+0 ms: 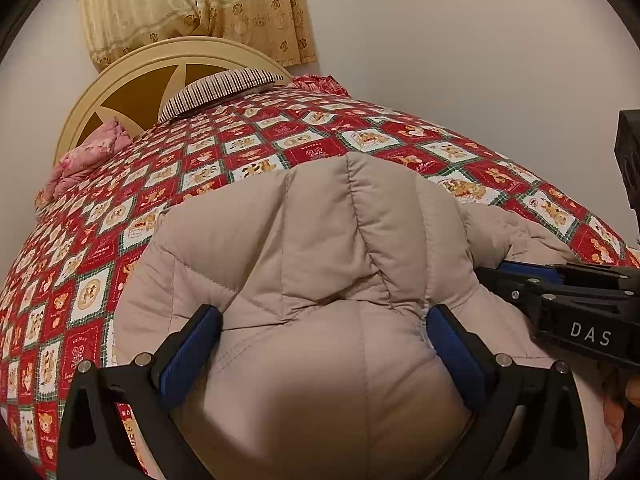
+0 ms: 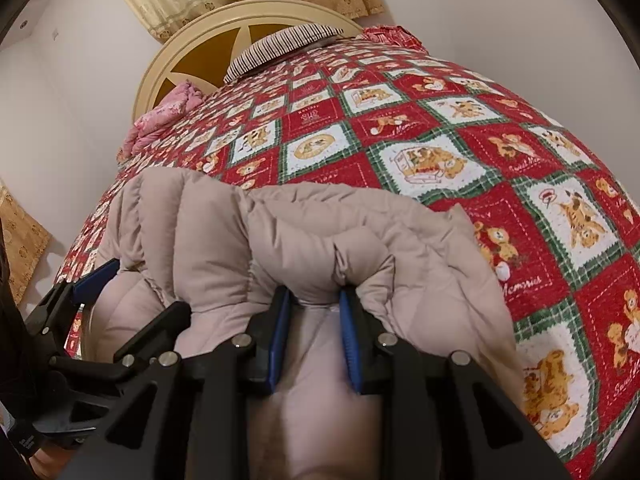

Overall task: Fold large clothes
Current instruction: 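Hold the folded jacket bundle with both grippers and press it flat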

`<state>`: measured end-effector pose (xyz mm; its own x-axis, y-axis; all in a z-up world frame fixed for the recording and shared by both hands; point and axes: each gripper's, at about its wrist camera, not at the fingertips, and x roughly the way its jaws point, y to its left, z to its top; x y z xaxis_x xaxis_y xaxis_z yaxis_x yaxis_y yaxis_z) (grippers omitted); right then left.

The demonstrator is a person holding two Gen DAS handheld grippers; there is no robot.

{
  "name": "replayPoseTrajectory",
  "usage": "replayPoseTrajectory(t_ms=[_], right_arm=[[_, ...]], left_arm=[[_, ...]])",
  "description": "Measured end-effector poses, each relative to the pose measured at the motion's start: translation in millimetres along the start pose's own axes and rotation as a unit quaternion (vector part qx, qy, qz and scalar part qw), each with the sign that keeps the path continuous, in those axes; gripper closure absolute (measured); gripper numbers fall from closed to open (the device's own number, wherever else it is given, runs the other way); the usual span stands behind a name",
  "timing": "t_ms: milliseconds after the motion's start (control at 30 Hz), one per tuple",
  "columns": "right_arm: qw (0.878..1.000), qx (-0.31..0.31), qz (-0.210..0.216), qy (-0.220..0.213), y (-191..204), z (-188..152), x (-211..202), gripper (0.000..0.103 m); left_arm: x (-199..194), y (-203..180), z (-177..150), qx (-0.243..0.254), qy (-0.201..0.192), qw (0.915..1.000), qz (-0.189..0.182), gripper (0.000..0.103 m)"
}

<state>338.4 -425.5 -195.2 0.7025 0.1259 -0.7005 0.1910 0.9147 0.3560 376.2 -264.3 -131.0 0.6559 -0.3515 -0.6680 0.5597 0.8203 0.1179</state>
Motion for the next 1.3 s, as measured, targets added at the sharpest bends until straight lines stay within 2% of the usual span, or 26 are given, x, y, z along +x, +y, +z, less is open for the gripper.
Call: replayPoseTrajectory(t_ms=[1067,1300], right_arm=[[0.999,-0.020,-0.035,-0.009,10.6,-1.7,-0.9,0.075],[0.999,-0.017,-0.032,-0.010,11.6,-1.8,-1.4,0.075]], left_arm=[[1.1,0.1,-1.1,0.002,0.000,1.0000,0.005,0.001],[0.7,0.2,-1.1,0.002,-0.001,1.0000,0.007,0.001]])
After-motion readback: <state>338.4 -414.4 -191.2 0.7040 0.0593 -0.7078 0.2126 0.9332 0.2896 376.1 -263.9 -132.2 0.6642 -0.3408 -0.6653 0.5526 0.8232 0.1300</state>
